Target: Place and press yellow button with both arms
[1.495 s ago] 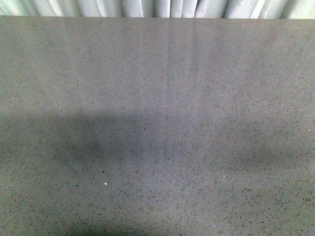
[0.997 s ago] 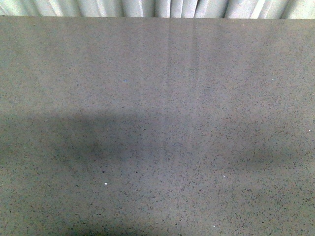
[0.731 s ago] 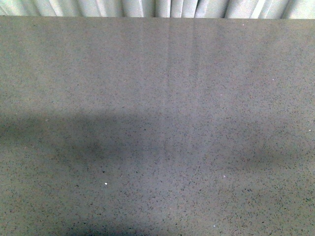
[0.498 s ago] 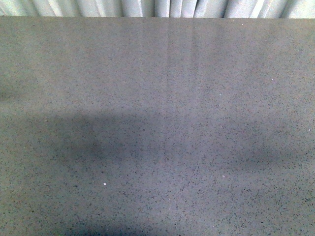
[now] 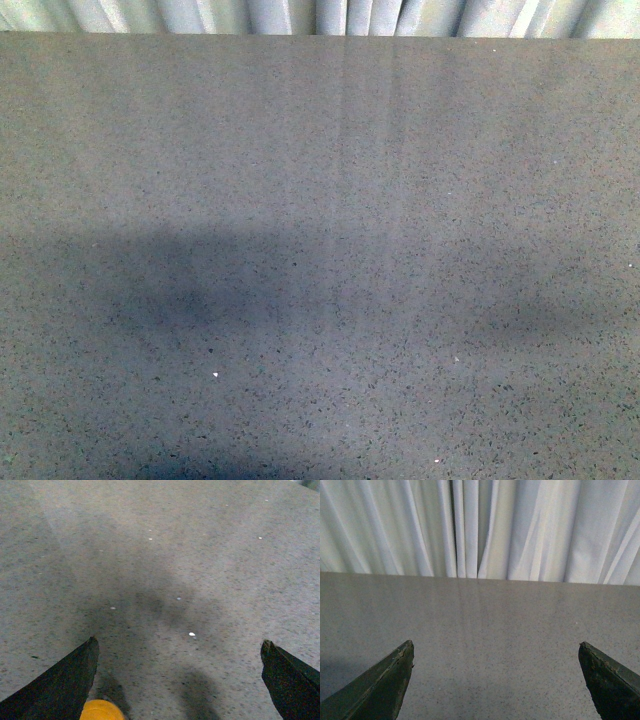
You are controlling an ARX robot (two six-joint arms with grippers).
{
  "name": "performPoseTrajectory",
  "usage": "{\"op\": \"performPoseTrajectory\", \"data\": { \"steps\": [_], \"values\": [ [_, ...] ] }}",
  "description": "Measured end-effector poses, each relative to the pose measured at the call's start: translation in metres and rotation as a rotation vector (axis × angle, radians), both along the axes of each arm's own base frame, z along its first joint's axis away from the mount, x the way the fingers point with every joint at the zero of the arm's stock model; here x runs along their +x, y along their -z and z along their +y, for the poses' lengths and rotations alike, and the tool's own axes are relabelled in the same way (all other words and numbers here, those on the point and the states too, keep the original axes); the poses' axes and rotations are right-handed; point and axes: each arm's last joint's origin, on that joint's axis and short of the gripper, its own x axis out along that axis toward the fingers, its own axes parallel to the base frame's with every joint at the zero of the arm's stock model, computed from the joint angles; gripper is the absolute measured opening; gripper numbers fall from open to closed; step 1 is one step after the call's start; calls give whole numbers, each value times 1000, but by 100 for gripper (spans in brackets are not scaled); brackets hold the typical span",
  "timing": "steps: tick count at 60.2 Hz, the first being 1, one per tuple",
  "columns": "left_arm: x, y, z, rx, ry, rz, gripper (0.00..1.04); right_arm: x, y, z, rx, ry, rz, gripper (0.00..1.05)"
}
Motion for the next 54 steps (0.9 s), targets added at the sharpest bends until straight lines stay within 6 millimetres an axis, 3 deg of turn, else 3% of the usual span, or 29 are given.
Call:
{"op": "performPoseTrajectory", "data": {
  "steps": [17, 31, 54],
  "values": [
    [-22, 20, 25, 17, -81, 40, 96, 0, 0, 0, 0, 0, 0, 96],
    [-26, 36, 25, 23, -87, 80, 96, 0, 0, 0, 0, 0, 0, 96],
    [-29, 44, 27, 26, -82, 111, 96, 0, 0, 0, 0, 0, 0, 96]
  ]
}}
